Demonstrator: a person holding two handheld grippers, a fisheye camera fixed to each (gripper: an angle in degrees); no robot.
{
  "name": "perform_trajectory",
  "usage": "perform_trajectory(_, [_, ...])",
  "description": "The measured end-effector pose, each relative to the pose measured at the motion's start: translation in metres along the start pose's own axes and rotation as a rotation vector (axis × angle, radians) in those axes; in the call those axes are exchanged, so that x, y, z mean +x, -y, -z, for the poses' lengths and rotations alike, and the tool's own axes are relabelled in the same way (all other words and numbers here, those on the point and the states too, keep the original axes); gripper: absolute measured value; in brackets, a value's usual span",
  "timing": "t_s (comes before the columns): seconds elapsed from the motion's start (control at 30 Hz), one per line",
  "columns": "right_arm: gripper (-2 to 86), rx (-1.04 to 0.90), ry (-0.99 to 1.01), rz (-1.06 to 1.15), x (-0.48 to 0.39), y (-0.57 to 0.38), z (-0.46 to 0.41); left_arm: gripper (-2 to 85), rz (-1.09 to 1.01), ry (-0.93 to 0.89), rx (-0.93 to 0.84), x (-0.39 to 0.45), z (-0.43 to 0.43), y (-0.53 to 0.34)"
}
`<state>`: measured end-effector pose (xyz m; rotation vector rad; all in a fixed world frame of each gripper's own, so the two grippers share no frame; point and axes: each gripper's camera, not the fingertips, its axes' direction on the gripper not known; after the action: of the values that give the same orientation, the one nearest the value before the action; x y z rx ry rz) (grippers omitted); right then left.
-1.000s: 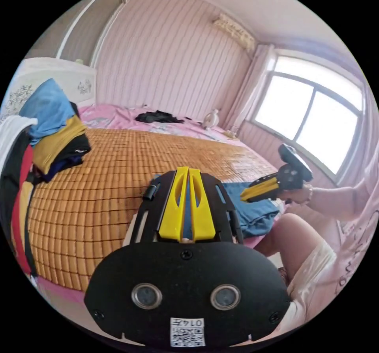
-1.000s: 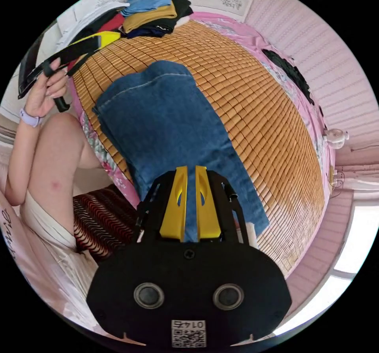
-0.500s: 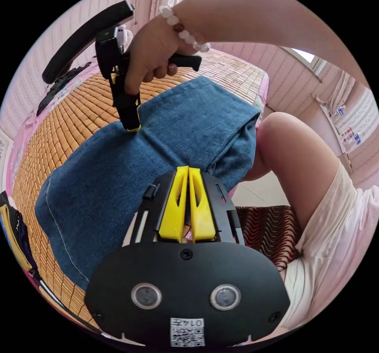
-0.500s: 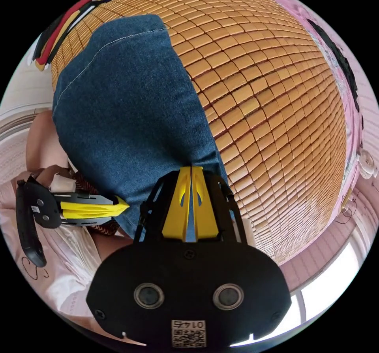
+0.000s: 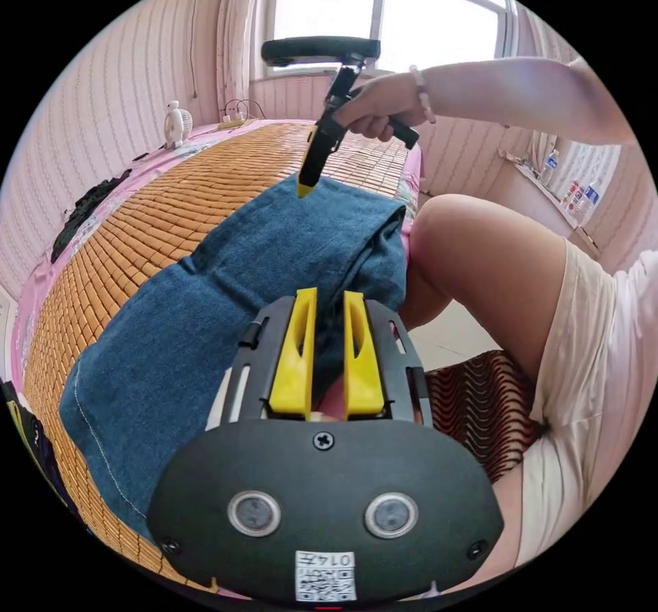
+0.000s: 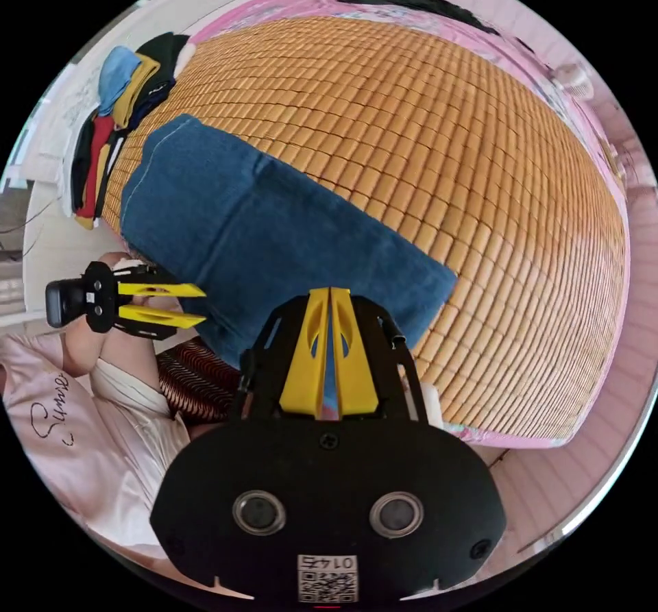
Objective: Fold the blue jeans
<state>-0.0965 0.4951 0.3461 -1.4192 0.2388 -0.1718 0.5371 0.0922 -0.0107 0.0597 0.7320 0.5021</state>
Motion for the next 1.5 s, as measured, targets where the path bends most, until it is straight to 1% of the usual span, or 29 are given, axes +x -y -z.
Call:
perform_trajectory(0.03, [7.9, 0.038, 0.000, -0.067, 0.020, -0.032, 0.006, 9.2, 0.002, -0.006, 0.019, 0.001, 0.001, 0.000])
perform_trajectory(0.07, [14.7, 0.066, 0.016, -0.159, 0.039, -0.060, 0.010, 10.8, 0.018, -0.026, 0.044, 0.000, 0.003, 0.001])
perform_trajectory(0.1, [15.8, 0.076, 0.037, -0.196, 0.047, -0.072, 0.010, 12.1, 0.047, -0.051, 0.056, -0.002, 0.003, 0.001])
perform_trajectory(0.13, [18.0, 0.087, 0.101, -0.239, 0.061, -0.093, 0.008, 12.6, 0.060, -0.064, 0.062, -0.003, 0.004, 0.001])
perform_trajectory(0.17, [18.1, 0.076, 0.155, -0.272, 0.073, -0.108, 0.003, 13.2, 0.078, -0.081, 0.079, -0.004, 0.006, 0.001])
perform_trajectory(0.23, [17.2, 0.027, 0.188, -0.307, 0.091, -0.122, -0.004, 13.6, 0.093, -0.089, 0.113, -0.003, 0.009, 0.001])
perform_trajectory(0.3, [14.4, 0.023, 0.232, -0.316, 0.106, -0.133, -0.001, 14.4, 0.116, -0.100, 0.152, 0.001, 0.011, 0.007])
perform_trajectory(0.33, [12.1, 0.052, 0.285, -0.300, 0.114, -0.142, 0.006, 14.8, 0.126, -0.106, 0.157, 0.002, 0.010, 0.010])
perform_trajectory(0.43, [7.0, 0.105, 0.298, -0.306, 0.130, -0.165, 0.033, 17.4, 0.073, -0.156, 0.111, 0.021, -0.002, 0.036])
perform_trajectory(0.5, [4.9, 0.190, 0.355, -0.278, 0.133, -0.180, 0.062, 19.5, -0.006, -0.087, 0.116, 0.044, -0.011, 0.058])
perform_trajectory(0.57, [3.7, 0.301, 0.443, -0.222, 0.132, -0.198, 0.101, 19.8, -0.041, -0.027, 0.114, 0.055, -0.019, 0.075])
perform_trajectory(0.63, [3.1, 0.386, 0.493, -0.176, 0.128, -0.210, 0.125, 18.2, -0.019, 0.012, 0.135, 0.056, -0.023, 0.087])
perform_trajectory(0.67, [2.8, 0.443, 0.519, -0.147, 0.124, -0.217, 0.140, 15.5, 0.002, 0.024, 0.136, 0.054, -0.024, 0.094])
perform_trajectory(0.73, [2.6, 0.522, 0.492, -0.122, 0.117, -0.225, 0.160, 12.0, 0.071, 0.091, 0.160, 0.045, -0.015, 0.098])
perform_trajectory(0.8, [2.5, 0.605, 0.521, -0.076, 0.108, -0.226, 0.180, 9.1, 0.127, 0.143, 0.230, 0.028, 0.012, 0.093])
perform_trajectory(0.87, [2.5, 0.692, 0.594, 0.057, 0.083, -0.209, 0.208, 7.7, 0.194, 0.194, 0.314, 0.009, 0.043, 0.080])
perform_trajectory(0.9, [2.6, 0.708, 0.609, 0.100, 0.073, -0.202, 0.216, 7.2, 0.252, 0.232, 0.367, -0.006, 0.069, 0.068])
perform_trajectory(0.97, [2.9, 0.729, 0.666, 0.308, 0.019, -0.166, 0.238, 6.9, 0.346, 0.296, 0.423, -0.029, 0.111, 0.044])
perform_trajectory(1.0, [3.0, 0.722, 0.685, 0.359, 0.003, -0.155, 0.240, 7.0, 0.412, 0.344, 0.447, -0.044, 0.140, 0.021])
perform_trajectory(1.03, [3.3, 0.698, 0.724, 0.438, -0.032, -0.133, 0.238, 7.1, 0.447, 0.370, 0.453, -0.051, 0.153, 0.008])
perform_trajectory(1.1, [4.3, 0.653, 0.765, 0.518, -0.083, -0.103, 0.218, 8.9, 0.612, 0.430, 0.417, -0.082, 0.194, -0.051])
perform_trajectory(1.13, [5.2, 0.562, 0.710, 0.513, -0.110, -0.084, 0.196, 9.3, 0.661, 0.442, 0.395, -0.089, 0.202, -0.068])
perform_trajectory(1.17, [5.7, 0.470, 0.640, 0.485, -0.124, -0.071, 0.173, 10.0, 0.758, 0.493, 0.340, -0.103, 0.213, -0.102])
perform_trajectory(1.23, [6.0, 0.412, 0.620, 0.434, -0.121, -0.072, 0.153, 9.9, 0.871, 0.554, 0.240, -0.120, 0.224, -0.147])
perform_trajectory(1.3, [7.4, 0.436, 0.627, 0.384, -0.096, -0.091, 0.147, 9.9, 0.933, 0.584, 0.190, -0.133, 0.237, -0.185])
perform_trajectory(1.37, [9.4, 0.447, 0.512, 0.225, -0.046, -0.119, 0.140, 9.9, 0.955, 0.575, 0.207, -0.144, 0.241, -0.200])
perform_trajectory(1.4, [9.8, 0.447, 0.474, 0.178, -0.033, -0.127, 0.137, 9.9, 0.965, 0.542, 0.214, -0.155, 0.238, -0.204])
perform_trajectory(1.43, [11.2, 0.443, 0.411, 0.073, -0.005, -0.142, 0.131, 10.0, 0.962, 0.521, 0.212, -0.162, 0.235, -0.204])
perform_trajectory(1.5, [12.9, 0.408, 0.398, -0.066, 0.029, -0.162, 0.117, 10.5, 0.929, 0.436, 0.197, -0.194, 0.213, -0.195])
